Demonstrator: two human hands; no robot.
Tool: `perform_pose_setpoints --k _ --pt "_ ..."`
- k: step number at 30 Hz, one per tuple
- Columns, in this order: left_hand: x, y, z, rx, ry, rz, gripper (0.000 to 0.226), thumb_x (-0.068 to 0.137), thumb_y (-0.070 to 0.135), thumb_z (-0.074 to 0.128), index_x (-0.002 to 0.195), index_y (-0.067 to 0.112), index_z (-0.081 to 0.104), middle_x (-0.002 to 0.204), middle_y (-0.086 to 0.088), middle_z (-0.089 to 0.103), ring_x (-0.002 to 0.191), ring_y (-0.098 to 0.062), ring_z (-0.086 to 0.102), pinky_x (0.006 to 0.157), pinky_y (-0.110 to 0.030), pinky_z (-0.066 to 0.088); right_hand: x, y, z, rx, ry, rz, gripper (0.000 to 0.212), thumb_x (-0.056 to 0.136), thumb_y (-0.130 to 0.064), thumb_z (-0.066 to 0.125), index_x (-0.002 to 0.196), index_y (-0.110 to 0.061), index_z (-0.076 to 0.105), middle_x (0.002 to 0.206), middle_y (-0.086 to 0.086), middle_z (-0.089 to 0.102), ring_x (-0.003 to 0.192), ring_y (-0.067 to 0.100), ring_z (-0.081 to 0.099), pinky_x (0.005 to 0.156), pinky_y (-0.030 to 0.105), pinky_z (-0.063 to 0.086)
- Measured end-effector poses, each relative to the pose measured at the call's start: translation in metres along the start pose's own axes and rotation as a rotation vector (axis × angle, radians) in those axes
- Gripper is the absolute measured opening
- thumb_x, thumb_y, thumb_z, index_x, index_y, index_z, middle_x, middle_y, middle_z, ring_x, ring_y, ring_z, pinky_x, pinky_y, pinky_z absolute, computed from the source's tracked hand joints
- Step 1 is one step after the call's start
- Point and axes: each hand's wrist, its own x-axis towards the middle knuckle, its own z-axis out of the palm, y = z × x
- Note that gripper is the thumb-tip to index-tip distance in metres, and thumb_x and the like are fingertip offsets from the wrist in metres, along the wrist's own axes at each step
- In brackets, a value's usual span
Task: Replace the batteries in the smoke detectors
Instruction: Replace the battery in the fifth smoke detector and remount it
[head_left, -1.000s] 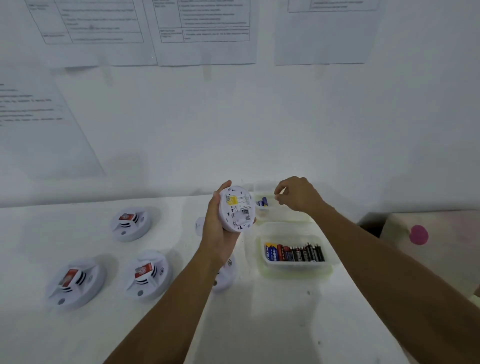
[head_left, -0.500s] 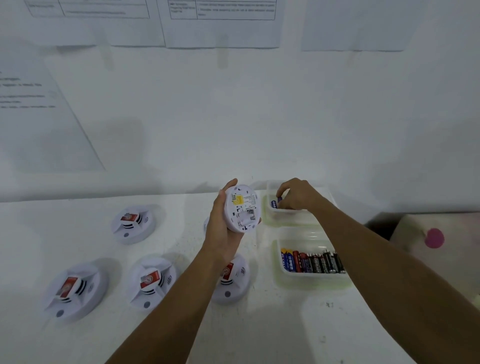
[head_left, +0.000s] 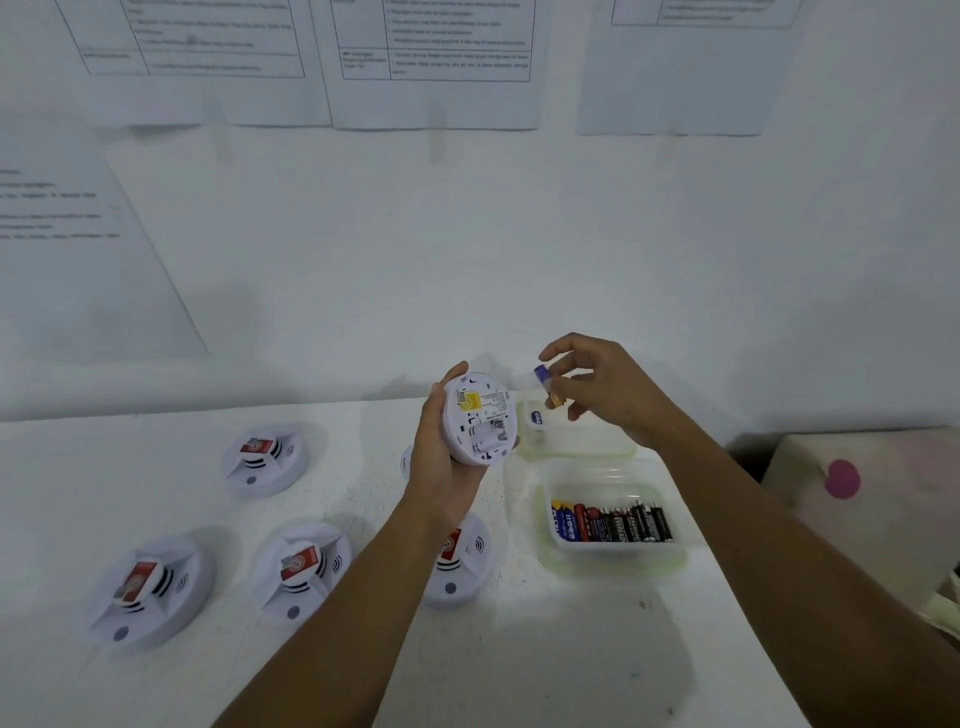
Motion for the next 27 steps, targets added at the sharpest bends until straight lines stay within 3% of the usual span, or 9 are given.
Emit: perform_pose_setpoints --k 4,7,9,11,14,18,21,24,27 --pt "-0.01 0.004 0.004 -0.006 -0.02 0.013 0.051 0.087 0.046 0.049 0.133 0.025 0.056 0.145 -0.013 0.05 0.132 -0.035 0.047 0.113 -0.058 0.029 -0.034 -0.016 0.021 -0.1 -0.086 -0.074 0.014 0.081 -0.005 0.074 0.091 -0.012 0.067 0.084 0.002 0.072 0.071 0.016 0.062 0.067 0.028 0.051" --pt "-0.019 0.005 0.009 -0.023 -0.035 0.017 0.05 0.088 0.046 0.047 0.132 0.025 0.055 0.144 -0.013 0.051 0.13 -0.034 0.049 0.11 -0.053 0.036 -0.048 -0.013 0.041 -0.163 -0.087 -0.073 0.01 0.079 -0.012 0.079 0.083 -0.014 0.07 0.068 -0.006 0.067 0.057 0.012 0.053 0.055 0.019 0.044" --pt "-0.024 0.005 0.01 -0.036 -0.038 0.022 0.05 0.088 0.046 0.047 0.133 0.026 0.054 0.142 -0.013 0.052 0.123 -0.033 0.053 0.105 -0.051 0.039 -0.053 -0.01 0.051 -0.165 0.007 -0.075 0.012 0.077 -0.016 0.081 0.08 -0.015 0.07 0.056 0.0 0.06 0.049 0.013 0.043 0.049 0.02 0.035" --pt "-0.028 0.006 0.009 -0.069 -0.039 0.02 0.047 0.091 0.047 0.045 0.132 0.028 0.055 0.141 -0.014 0.052 0.121 -0.033 0.053 0.104 -0.053 0.039 -0.057 -0.006 0.061 -0.066 0.142 -0.078 0.016 0.074 -0.015 0.082 0.078 -0.017 0.067 0.063 0.008 0.063 0.051 0.013 0.05 0.051 0.022 0.039" --pt "-0.034 0.007 0.009 -0.087 -0.033 0.012 0.041 0.099 0.047 0.036 0.13 0.028 0.057 0.139 -0.013 0.054 0.118 -0.032 0.055 0.104 -0.053 0.039 -0.063 -0.003 0.076 0.075 0.298 -0.071 0.019 0.073 -0.01 0.083 0.079 -0.014 0.065 0.075 0.002 0.071 0.065 0.014 0.068 0.058 0.023 0.05" --pt "-0.04 0.006 0.012 -0.072 -0.014 0.015 0.043 0.101 0.045 0.034 0.133 0.027 0.054 0.138 -0.013 0.055 0.118 -0.032 0.054 0.109 -0.053 0.034 -0.071 0.001 0.095 0.091 0.456 -0.106 0.016 0.073 -0.016 0.084 0.081 -0.013 0.071 0.077 -0.004 0.072 0.07 0.009 0.068 0.063 0.021 0.053" --pt "-0.04 0.006 0.011 -0.077 0.014 0.035 0.043 0.101 0.047 0.034 0.133 0.027 0.055 0.139 -0.013 0.056 0.122 -0.033 0.052 0.109 -0.052 0.035 -0.079 0.004 0.109 -0.051 0.546 -0.226 0.01 0.077 -0.022 0.082 0.079 -0.017 0.073 0.079 -0.01 0.069 0.074 0.007 0.061 0.064 0.013 0.044" --pt "-0.04 0.006 0.011 -0.079 0.039 0.037 0.045 0.101 0.048 0.033 0.135 0.026 0.055 0.133 -0.011 0.061 0.122 -0.032 0.054 0.1 -0.045 0.045 -0.084 0.01 0.12 -0.306 0.601 -0.349 0.005 0.084 -0.021 0.073 0.087 -0.019 0.075 0.084 -0.009 0.071 0.08 0.004 0.059 0.073 0.021 0.05" --pt "-0.038 0.007 0.012 -0.081 0.059 0.044 0.046 0.101 0.049 0.033 0.133 0.027 0.056 0.127 -0.008 0.066 0.117 -0.03 0.059 0.092 -0.042 0.051 -0.087 0.017 0.122 -0.453 0.613 -0.435 0.013 0.086 -0.02 0.064 0.094 -0.017 0.075 0.093 -0.004 0.074 0.088 0.013 0.064 0.079 0.031 0.053"
